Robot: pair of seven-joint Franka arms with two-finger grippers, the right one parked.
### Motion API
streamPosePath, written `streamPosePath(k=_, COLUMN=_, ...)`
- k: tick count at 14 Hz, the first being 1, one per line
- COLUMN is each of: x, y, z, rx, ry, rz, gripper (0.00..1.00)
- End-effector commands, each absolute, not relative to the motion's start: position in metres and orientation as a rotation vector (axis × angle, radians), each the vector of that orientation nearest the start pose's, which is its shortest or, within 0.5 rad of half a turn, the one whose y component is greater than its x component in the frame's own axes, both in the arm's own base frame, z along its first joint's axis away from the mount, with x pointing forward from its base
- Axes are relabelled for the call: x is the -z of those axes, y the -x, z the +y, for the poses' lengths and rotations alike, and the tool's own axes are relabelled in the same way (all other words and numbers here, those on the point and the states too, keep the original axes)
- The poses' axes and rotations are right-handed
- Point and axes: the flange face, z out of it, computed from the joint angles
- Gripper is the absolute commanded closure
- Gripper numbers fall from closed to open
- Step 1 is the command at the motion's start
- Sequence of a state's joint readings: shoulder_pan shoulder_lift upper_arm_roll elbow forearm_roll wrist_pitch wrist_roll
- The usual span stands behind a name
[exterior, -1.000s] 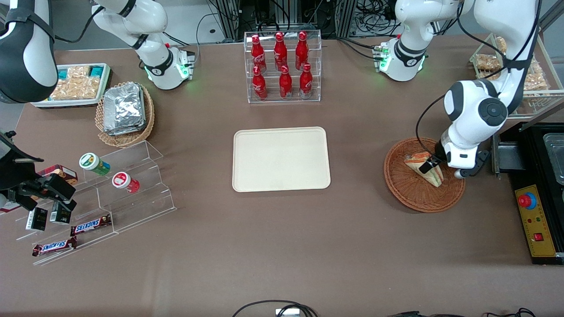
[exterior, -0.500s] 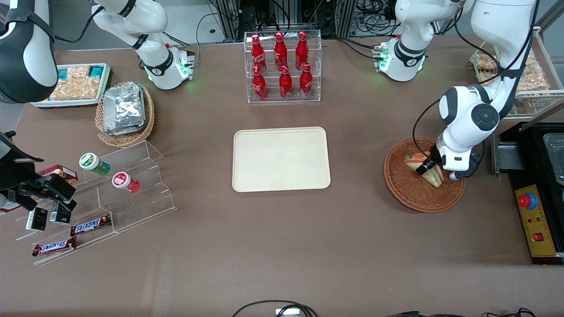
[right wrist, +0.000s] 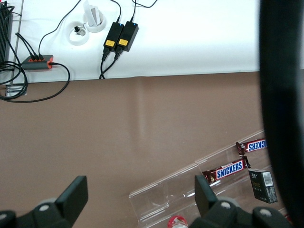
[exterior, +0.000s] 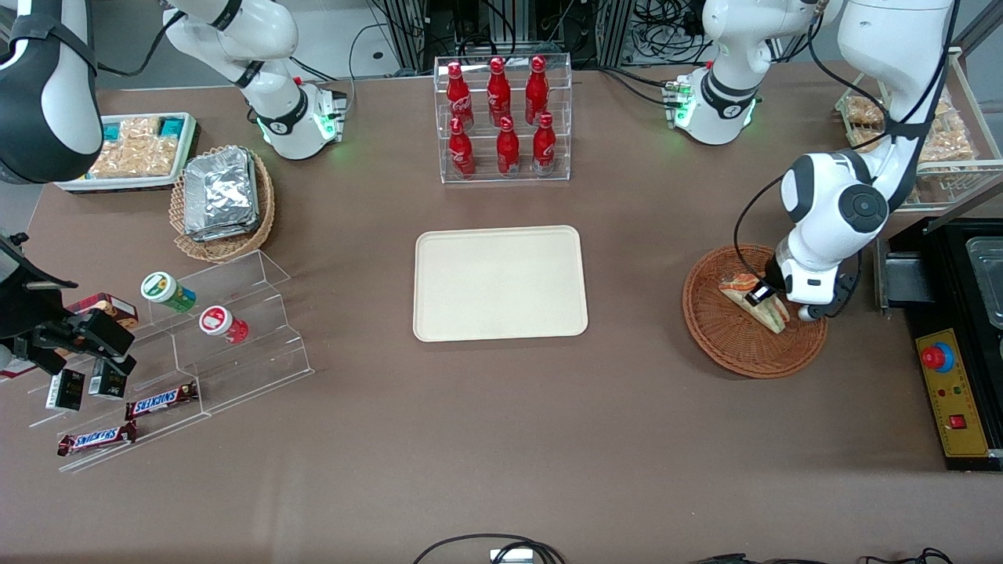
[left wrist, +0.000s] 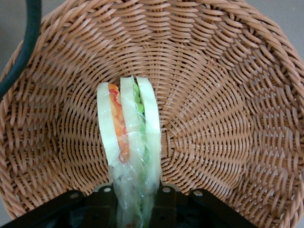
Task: Place sandwich from basket to tray
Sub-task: 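Close the left gripper on the sandwich and lift it up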
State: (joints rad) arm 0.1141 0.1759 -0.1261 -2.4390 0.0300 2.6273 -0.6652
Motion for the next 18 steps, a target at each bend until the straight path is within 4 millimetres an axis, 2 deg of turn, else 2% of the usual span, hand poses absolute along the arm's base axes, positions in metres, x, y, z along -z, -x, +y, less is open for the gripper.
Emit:
streamPosePath(k=1, x=-0.252, y=-0.488, z=-0.008, rx=-0.018, ry=3.023, rz=-0.817, gripper=1.0)
streamPosePath(k=6, x=-0.33, y=-0.49, z=-0.01, rx=-0.051, ry=3.075, rz=-0.425, gripper=1.0)
streamPosePath(k=10, x=-0.395, y=-0.504, z=-0.035, rx=-0.065, ry=3.091, rz=0.004, gripper=1.0)
streamPosePath(k=12, x=-0.413, y=-0.506, z=-0.074, rx=-0.037, ry=3.079, rz=0.184, gripper=1.0)
streamPosePath(k=14, x=-0.424, y=-0.509, z=-0.107, rx=0.0, ry=3.072, rz=0.283, gripper=1.0)
streamPosePath(k=18, x=-0.421, y=-0.5, z=-0.17, rx=-0.002, ry=3.06, rz=0.44, gripper=1.0)
